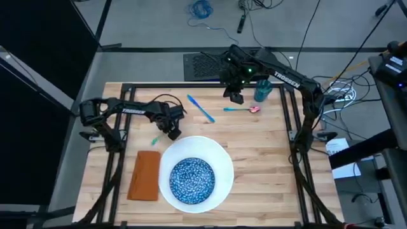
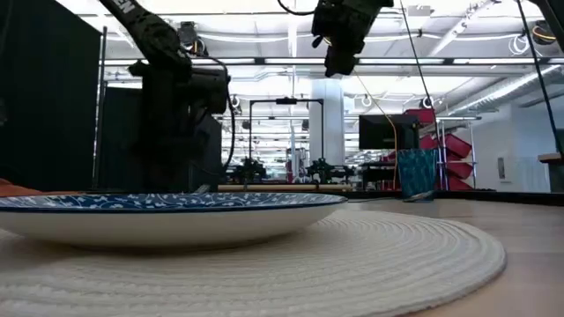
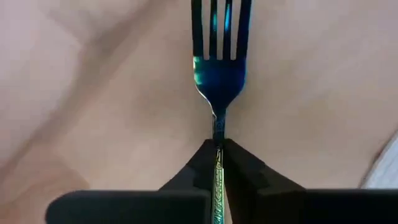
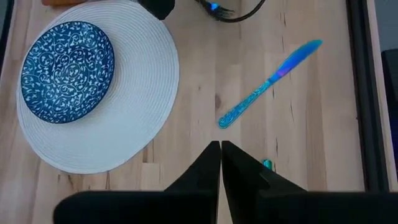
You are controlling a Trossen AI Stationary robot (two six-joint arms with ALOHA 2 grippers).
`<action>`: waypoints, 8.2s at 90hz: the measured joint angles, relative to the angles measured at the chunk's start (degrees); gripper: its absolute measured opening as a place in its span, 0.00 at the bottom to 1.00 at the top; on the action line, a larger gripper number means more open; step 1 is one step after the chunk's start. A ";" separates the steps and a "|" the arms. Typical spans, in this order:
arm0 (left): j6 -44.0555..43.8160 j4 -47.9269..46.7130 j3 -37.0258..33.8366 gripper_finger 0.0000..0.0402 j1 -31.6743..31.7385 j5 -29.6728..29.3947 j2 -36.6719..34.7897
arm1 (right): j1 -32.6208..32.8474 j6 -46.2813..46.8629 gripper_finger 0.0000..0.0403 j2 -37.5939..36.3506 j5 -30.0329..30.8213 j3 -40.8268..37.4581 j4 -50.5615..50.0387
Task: Set table place
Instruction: Put the blue fork on the orange table napkin, then move the blue table knife to the right of the white table mat
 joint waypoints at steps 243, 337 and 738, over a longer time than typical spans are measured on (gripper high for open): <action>-88.69 0.45 -14.48 0.22 -52.78 8.44 -15.77 | -4.37 3.02 0.00 0.01 -3.23 0.02 -1.01; -15.48 2.60 -2.87 0.33 -35.88 -39.74 -41.11 | -7.40 2.28 0.00 -0.27 -2.38 -0.38 -7.15; 25.21 33.62 -3.42 0.33 8.27 8.78 -33.67 | 17.78 32.07 0.00 11.21 10.23 -33.99 18.06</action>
